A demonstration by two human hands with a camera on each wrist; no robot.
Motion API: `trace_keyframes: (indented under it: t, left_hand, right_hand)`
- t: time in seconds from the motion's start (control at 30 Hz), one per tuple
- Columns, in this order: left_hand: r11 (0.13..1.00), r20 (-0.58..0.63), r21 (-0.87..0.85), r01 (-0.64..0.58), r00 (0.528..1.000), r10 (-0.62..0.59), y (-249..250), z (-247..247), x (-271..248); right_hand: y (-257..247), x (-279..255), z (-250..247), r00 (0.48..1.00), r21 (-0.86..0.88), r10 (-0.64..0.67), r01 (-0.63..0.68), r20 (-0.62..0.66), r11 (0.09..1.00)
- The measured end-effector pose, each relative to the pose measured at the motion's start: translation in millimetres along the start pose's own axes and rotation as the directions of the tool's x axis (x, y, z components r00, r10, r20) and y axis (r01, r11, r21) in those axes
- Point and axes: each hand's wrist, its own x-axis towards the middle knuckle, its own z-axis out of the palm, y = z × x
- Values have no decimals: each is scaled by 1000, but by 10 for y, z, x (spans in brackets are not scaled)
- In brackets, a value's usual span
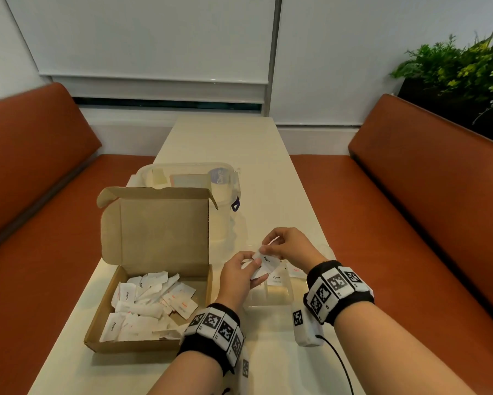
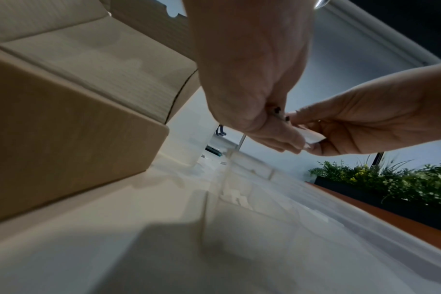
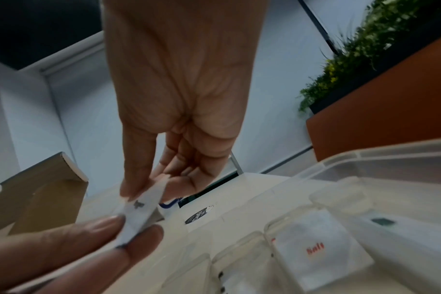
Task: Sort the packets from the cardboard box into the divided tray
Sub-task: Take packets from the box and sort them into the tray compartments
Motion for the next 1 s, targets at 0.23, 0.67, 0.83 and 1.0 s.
trace_keyframes:
  t: [0.23, 0.67, 0.83, 1.0]
  left_hand:
    - [998, -94, 27, -57, 994, 59, -94, -68, 30]
    - [996, -142, 68, -58, 988, 67, -222, -151, 102]
    - [995, -127, 79, -60, 989, 70, -234, -169, 118]
    - [994, -112, 86, -67, 991, 77, -230, -168, 129]
  right_hand:
    - [124, -58, -3, 998, 7, 55, -55, 23, 998]
    - [335, 67, 113, 993, -627, 109, -65, 32, 776]
    - [353, 80, 221, 996, -780, 59, 21, 74, 625]
    - [440, 34, 294, 993, -803, -18, 107, 119, 586]
